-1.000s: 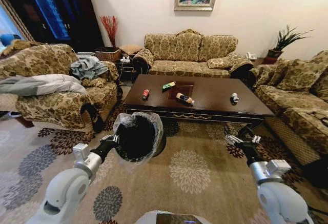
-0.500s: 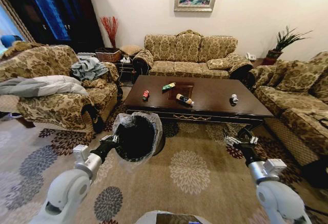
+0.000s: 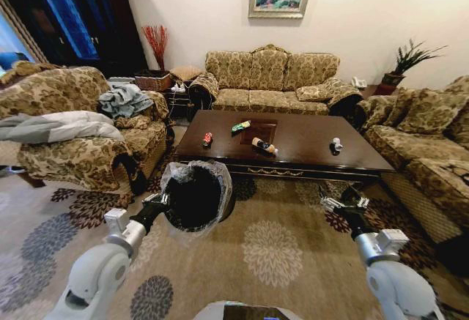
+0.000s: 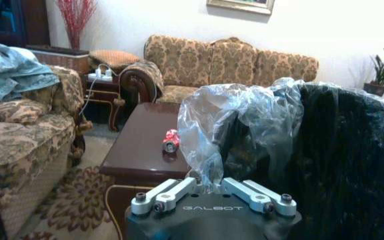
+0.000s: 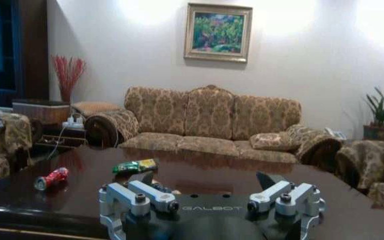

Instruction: Move to the front of the table and place the trash on the table into the trash bin.

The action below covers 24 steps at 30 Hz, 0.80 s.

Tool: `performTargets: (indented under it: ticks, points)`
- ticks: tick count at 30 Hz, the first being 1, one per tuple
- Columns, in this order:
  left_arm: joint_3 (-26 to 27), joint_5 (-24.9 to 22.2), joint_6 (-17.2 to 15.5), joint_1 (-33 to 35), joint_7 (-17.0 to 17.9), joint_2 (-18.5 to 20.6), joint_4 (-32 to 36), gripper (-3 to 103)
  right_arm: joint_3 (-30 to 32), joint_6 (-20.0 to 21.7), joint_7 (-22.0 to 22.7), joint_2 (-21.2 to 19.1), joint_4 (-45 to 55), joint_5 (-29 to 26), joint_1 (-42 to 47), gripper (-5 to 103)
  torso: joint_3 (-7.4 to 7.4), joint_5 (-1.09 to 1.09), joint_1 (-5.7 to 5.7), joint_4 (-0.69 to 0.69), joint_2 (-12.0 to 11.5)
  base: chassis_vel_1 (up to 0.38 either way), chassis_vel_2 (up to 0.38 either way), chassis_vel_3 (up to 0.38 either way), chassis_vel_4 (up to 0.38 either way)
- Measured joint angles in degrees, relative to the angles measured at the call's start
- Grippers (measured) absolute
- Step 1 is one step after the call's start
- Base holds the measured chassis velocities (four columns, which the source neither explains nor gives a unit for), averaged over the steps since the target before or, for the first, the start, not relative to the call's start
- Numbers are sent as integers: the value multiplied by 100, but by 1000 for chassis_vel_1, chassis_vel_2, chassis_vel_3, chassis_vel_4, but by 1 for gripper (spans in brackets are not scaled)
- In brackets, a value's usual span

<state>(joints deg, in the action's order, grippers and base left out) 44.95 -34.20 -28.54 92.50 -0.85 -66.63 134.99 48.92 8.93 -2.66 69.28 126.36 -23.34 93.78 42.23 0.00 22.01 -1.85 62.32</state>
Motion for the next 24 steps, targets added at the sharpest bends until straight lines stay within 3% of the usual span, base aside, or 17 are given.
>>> performTargets:
  ticks: [9,13,16,17,21,24]
  points:
    - [-12,50,-40,-40,27,33,-32,2,-36,15,0,20,-23,6,-55,100,-8,1,-7,-1,-14,-277,303,306,-296]
    - [30,485,-91,-110,28,73,-60,2,-52,25,20,11,-52,-2,-80,100,-12,-1,-11,0,-17,-293,259,272,-279]
    - [231,408,-484,-283,91,555,-46,2,-56,140,-26,-49,-100,64,-93,100,-12,1,-9,-1,-23,-235,237,221,-203]
    - [231,408,-484,-283,91,555,-46,2,-56,140,-26,-49,-100,64,-93,100,-12,1,-9,-1,-23,-210,233,178,-176]
    - [559,99,-874,-410,87,1382,-131,2,-108,247,-66,-80,-180,112,-191,100,-12,0,-5,0,-27,-116,105,100,-90]
    - [744,-51,-1088,-438,11,1701,-227,2,-135,333,-96,-73,-188,109,-236,100,-16,-2,-14,-1,-27,-25,-1,-2,-11]
